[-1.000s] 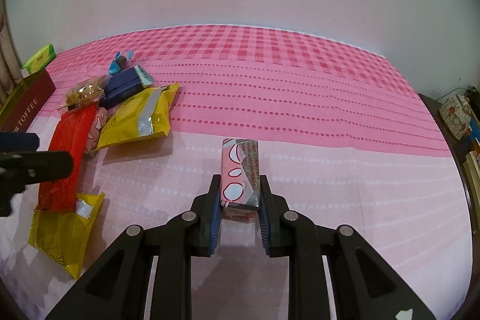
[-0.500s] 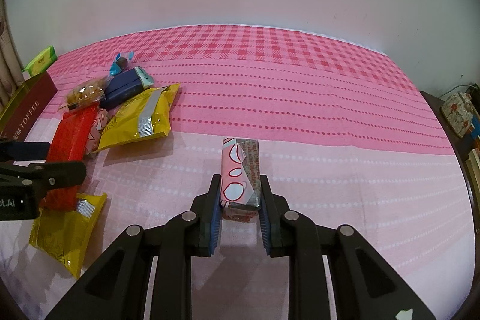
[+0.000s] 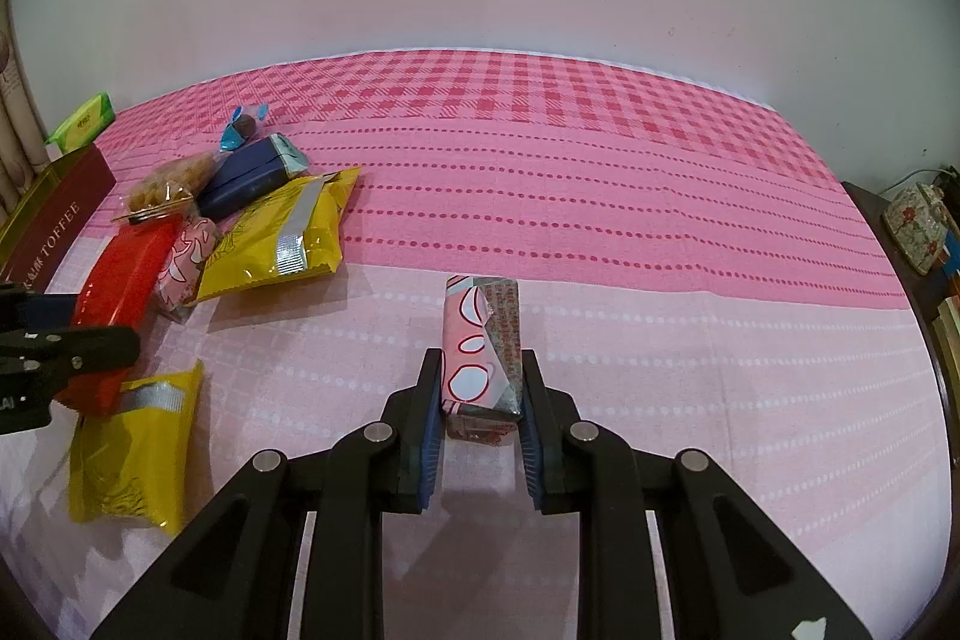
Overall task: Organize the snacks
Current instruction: 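Grasp the red wrapper with the left tool while the right tool holds the pink bar, then carry the red wrapper over the tin with the left tool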
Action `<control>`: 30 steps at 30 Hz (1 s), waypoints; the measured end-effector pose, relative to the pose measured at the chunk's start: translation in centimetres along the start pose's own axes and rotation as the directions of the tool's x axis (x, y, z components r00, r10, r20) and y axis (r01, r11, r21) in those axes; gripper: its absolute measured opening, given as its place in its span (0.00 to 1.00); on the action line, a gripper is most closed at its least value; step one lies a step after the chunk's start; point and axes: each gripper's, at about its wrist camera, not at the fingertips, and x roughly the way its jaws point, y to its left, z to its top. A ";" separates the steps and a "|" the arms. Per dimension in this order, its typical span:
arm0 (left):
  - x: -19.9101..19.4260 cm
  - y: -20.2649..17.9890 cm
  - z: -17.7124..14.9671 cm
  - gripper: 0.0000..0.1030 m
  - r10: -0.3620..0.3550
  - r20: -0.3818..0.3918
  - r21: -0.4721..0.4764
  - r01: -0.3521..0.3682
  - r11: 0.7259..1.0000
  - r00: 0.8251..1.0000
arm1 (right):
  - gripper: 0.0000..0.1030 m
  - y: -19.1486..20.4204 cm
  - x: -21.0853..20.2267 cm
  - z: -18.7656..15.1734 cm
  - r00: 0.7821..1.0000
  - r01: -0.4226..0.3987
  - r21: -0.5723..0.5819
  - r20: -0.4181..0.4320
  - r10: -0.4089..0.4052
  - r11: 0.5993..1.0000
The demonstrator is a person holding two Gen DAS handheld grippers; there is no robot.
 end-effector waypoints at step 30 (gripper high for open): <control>-8.6 8.6 -3.6 0.44 0.096 0.136 0.057 -0.104 0.993 0.986 | 0.20 0.2 0.0 -0.1 1.000 0.009 -0.007 -0.001 -0.009 1.000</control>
